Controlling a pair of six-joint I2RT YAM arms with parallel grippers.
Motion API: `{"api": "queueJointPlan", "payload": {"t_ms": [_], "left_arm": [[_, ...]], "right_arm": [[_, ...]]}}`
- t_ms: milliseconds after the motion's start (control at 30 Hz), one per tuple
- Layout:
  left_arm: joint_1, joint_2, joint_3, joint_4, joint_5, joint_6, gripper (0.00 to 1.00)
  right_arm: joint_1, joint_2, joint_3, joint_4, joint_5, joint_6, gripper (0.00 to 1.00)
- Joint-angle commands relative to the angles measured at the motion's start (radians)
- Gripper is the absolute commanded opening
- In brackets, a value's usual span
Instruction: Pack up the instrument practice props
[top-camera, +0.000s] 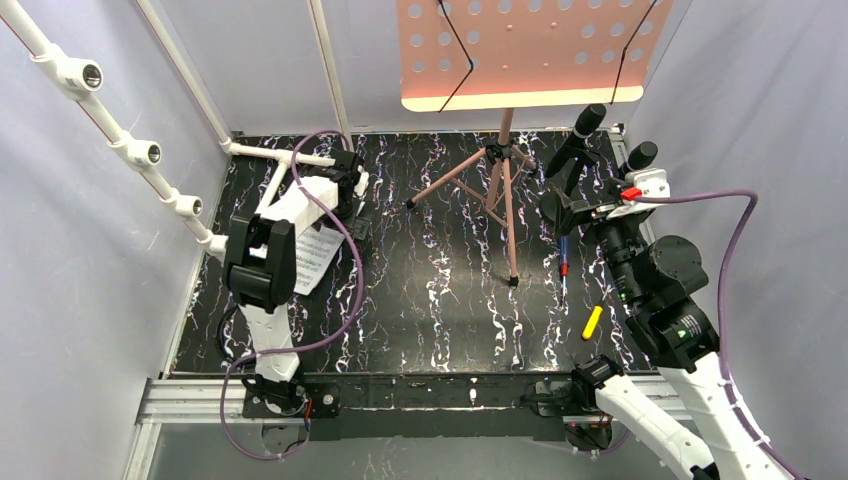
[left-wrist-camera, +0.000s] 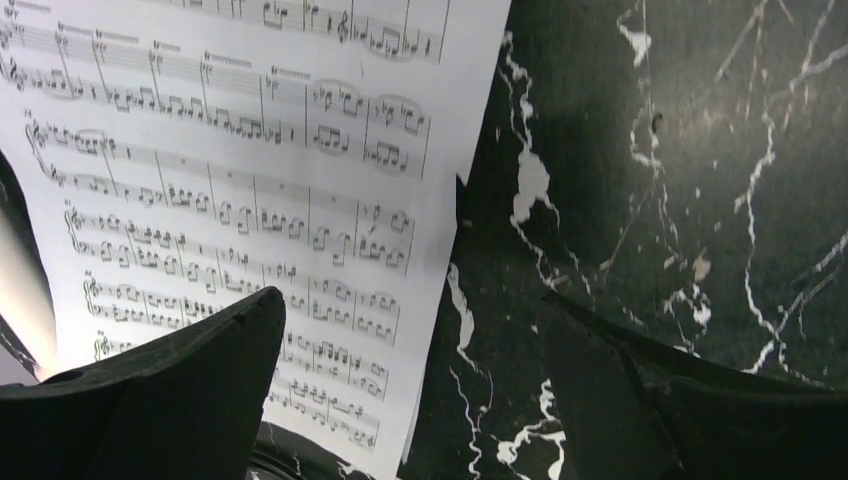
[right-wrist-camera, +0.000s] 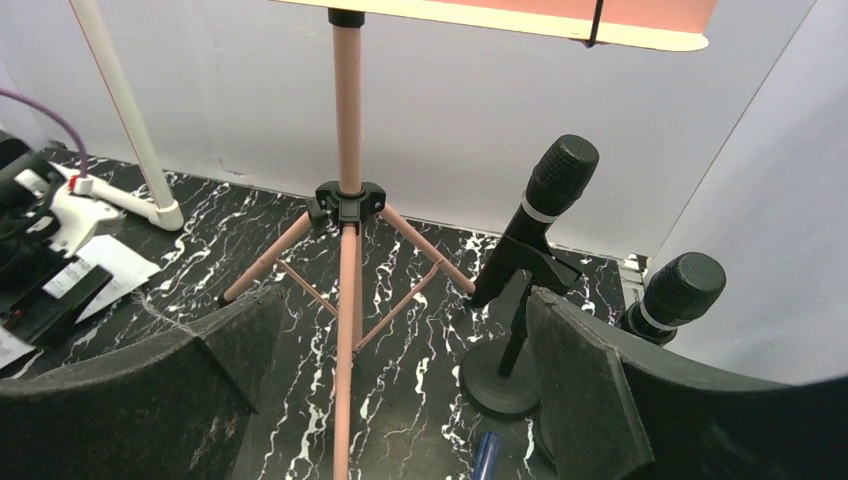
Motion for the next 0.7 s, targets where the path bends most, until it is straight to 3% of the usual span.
{"api": "queueJointPlan", "payload": {"t_ms": [0,667], "left_arm": [[0.003,0.061,0.087,0.03,-0.024,0.022,0.95],[0.074,0.221,0.258,0.113,-0.011,0.011,0.96]], "right_arm": [[0.006,-0.013,0.056,-0.032,-0.032,-0.021,0.99],[0.006,0.032,0.049,-0.066,-0.135,0.041,0.99]]}}
